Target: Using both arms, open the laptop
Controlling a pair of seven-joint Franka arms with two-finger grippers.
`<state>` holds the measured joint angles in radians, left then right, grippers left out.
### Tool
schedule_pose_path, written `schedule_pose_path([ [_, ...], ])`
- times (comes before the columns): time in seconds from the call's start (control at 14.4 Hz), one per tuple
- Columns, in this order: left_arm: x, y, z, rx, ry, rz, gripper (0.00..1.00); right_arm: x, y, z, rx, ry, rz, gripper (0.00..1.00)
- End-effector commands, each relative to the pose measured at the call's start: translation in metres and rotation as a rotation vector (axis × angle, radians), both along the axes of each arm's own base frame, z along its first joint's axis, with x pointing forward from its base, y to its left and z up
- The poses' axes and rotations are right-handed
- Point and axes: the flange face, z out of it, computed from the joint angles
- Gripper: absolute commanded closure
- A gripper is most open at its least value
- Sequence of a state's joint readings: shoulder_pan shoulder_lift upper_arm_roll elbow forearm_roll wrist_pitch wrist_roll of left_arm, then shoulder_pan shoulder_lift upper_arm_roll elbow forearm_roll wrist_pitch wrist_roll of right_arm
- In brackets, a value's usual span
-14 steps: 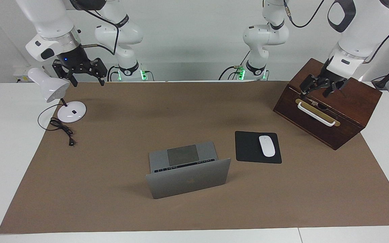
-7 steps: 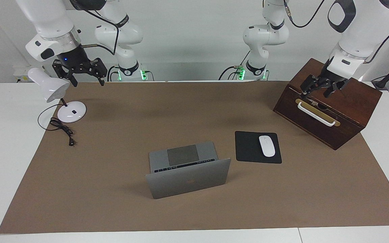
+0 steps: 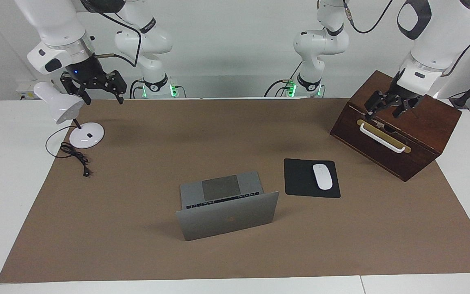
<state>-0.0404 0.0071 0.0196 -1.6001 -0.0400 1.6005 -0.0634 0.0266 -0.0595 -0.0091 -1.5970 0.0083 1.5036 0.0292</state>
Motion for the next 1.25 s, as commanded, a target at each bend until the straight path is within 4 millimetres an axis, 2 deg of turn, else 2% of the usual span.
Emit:
schedule_pose_path([
  [0.0,-0.0008,0.0043,0.001,0.02,-0.009,-0.011,0.0,0.0003,-0.0053,0.0014,-0.009,-0.013,0.022,0.0],
  [0.49,-0.0018,0.0023,0.0013,0.017,-0.009,-0.014,0.0,0.0003,-0.0053,0.0014,-0.009,-0.013,0.022,0.0],
  [0.76,-0.0011,0.01,0.0003,0.017,-0.012,-0.003,0.0,0.0003,-0.0052,0.0014,-0.008,-0.013,0.022,0.0],
  [1.18,-0.0014,0.01,0.0013,0.017,-0.015,-0.007,0.0,-0.0002,-0.0068,0.0023,-0.008,-0.014,0.019,0.0],
])
